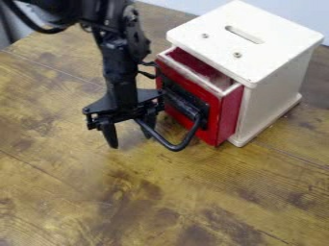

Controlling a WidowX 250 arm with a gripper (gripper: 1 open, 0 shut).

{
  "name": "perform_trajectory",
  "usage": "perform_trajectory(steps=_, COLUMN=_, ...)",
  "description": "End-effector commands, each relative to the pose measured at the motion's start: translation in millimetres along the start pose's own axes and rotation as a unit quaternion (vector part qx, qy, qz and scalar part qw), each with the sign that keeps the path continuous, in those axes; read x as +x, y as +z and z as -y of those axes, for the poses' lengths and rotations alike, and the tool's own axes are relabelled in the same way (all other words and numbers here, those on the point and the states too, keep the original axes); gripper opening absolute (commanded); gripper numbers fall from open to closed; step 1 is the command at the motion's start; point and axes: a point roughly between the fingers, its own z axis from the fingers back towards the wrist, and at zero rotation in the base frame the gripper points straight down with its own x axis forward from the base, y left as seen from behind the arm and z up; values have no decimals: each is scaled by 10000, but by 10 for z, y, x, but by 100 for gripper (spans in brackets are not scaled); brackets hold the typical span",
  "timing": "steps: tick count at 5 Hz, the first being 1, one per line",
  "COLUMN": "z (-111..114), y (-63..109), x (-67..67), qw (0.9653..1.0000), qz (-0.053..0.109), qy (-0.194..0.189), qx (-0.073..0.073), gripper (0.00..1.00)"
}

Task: Open the drawer

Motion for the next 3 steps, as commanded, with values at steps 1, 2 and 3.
perform_trajectory(steps=1, z=7, y=294, x=54, qw=9947, qz=927, qy=-21, qx=-439, gripper=0)
perform_trajectory(steps=2, z=14, y=293, x=79, qw=9912, qz=1312, qy=-131, qx=-58, gripper=0)
perform_trajectory(steps=3, z=21, y=248, x=133, qw=9921, qz=1143, qy=-213, qx=465, gripper=0)
